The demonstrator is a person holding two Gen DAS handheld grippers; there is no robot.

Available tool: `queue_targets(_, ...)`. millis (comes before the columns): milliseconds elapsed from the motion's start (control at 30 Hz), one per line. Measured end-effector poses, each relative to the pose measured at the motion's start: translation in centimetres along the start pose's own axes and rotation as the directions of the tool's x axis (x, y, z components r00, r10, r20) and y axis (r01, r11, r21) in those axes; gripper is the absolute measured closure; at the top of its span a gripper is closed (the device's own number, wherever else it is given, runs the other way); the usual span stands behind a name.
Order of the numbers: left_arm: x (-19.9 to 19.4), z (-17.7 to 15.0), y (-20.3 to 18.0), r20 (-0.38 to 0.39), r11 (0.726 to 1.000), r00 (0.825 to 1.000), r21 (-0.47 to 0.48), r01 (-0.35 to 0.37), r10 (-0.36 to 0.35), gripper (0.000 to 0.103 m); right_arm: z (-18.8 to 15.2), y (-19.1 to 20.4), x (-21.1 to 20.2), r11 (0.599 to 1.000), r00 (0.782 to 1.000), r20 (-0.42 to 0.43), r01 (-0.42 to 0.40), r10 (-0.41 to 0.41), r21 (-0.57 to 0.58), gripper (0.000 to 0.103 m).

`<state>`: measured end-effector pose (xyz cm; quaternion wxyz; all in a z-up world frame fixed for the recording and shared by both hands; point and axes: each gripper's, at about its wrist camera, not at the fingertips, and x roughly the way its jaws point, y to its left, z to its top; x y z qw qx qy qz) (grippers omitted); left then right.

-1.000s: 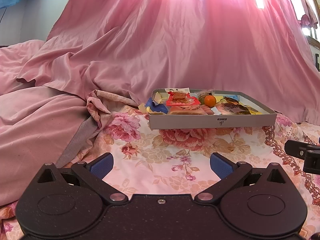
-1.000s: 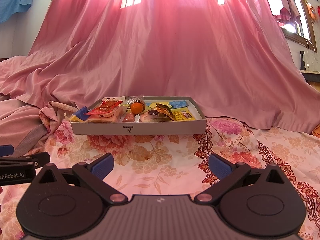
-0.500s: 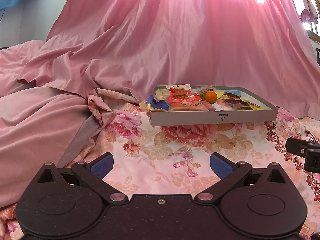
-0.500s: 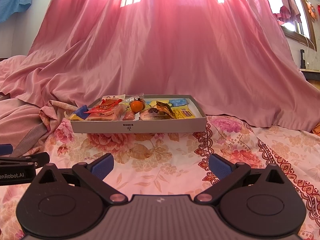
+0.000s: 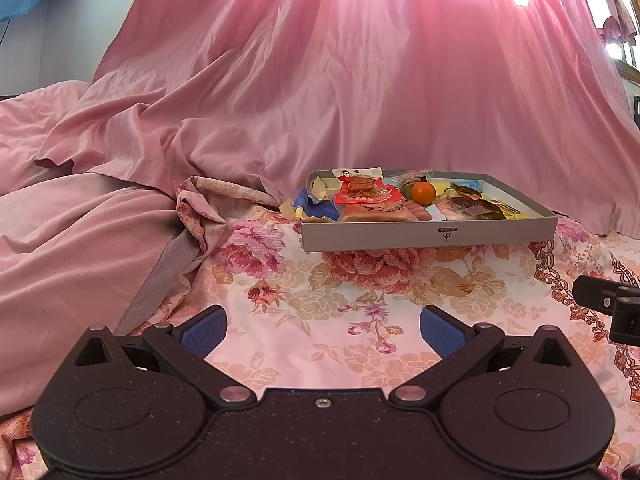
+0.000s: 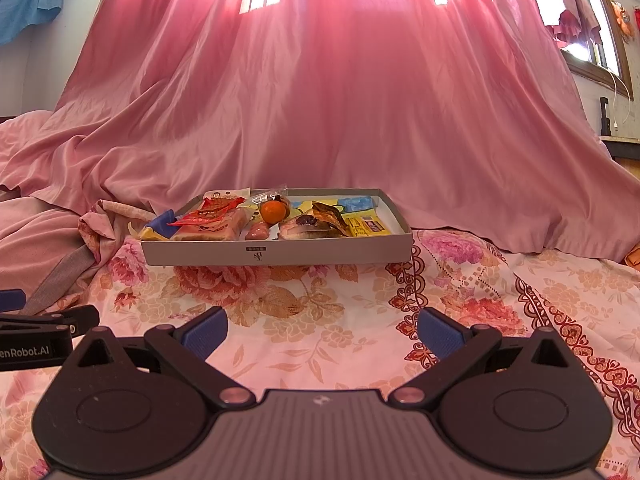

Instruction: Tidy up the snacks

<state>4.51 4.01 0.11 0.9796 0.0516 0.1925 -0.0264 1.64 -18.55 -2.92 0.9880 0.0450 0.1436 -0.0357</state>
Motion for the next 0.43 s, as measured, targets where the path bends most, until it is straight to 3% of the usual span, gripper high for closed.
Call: queue_targets(433, -0.05, -0.03, 0.11, -0.002, 1.0, 1.0, -0.001, 0.001, -0.001, 0.001, -0.06, 0.03, -0.05, 1.0, 1.0, -0.001, 0.0, 0.0, 0.001, 0.0)
